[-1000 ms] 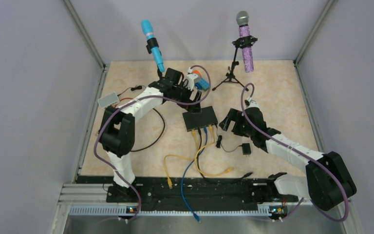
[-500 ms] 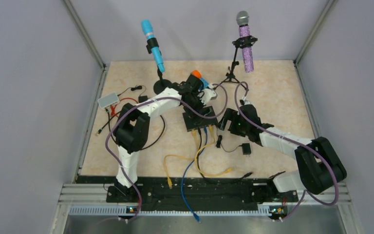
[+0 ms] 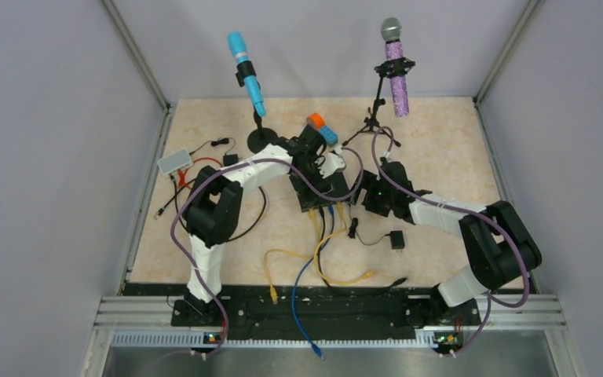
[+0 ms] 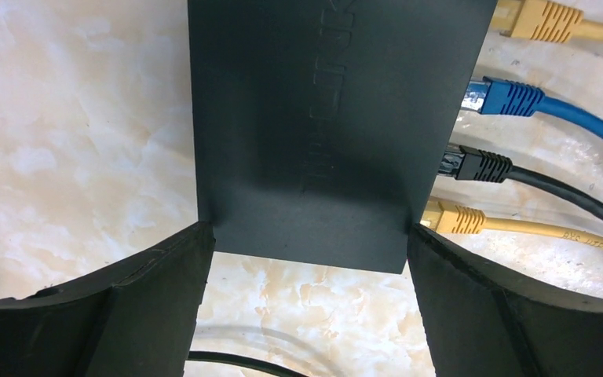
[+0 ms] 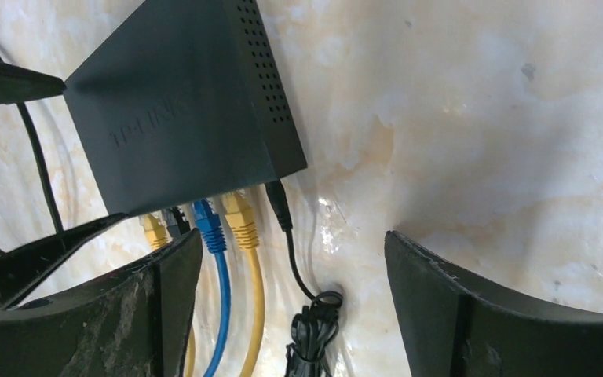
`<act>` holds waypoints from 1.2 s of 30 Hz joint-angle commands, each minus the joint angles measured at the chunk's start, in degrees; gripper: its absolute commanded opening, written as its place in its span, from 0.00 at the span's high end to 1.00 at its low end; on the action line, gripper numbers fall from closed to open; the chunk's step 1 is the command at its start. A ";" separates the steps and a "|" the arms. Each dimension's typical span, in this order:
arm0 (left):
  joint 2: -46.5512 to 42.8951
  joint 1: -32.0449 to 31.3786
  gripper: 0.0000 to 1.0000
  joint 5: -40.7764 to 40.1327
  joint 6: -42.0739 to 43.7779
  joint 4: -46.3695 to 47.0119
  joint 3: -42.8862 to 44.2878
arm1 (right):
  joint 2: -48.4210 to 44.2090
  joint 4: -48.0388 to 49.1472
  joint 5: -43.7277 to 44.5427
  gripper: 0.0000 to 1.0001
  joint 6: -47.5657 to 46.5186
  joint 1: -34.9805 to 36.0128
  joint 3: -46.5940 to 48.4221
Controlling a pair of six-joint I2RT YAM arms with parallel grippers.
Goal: Pull the plug from the switch port
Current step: Pull the connector from the switch port.
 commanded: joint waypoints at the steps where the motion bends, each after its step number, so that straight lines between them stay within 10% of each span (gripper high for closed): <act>1: -0.41 -0.03 0.03 -0.73 1.72 -0.65 -0.90 | 2.72 3.18 -2.41 0.17 1.74 -0.54 3.27; 13: -0.06 -2.35 0.02 1.76 0.73 1.30 1.07 | 7.07 3.76 -3.82 0.20 2.22 -0.55 4.23; 22: 1.69 -2.36 0.02 -11.07 -1.80 5.11 -1.15 | 8.33 4.79 -4.75 0.24 2.72 -0.61 3.75; 36: 1.72 -2.37 0.12 -8.36 -3.38 5.50 -2.38 | 13.33 4.89 -6.39 0.49 2.29 -0.72 5.77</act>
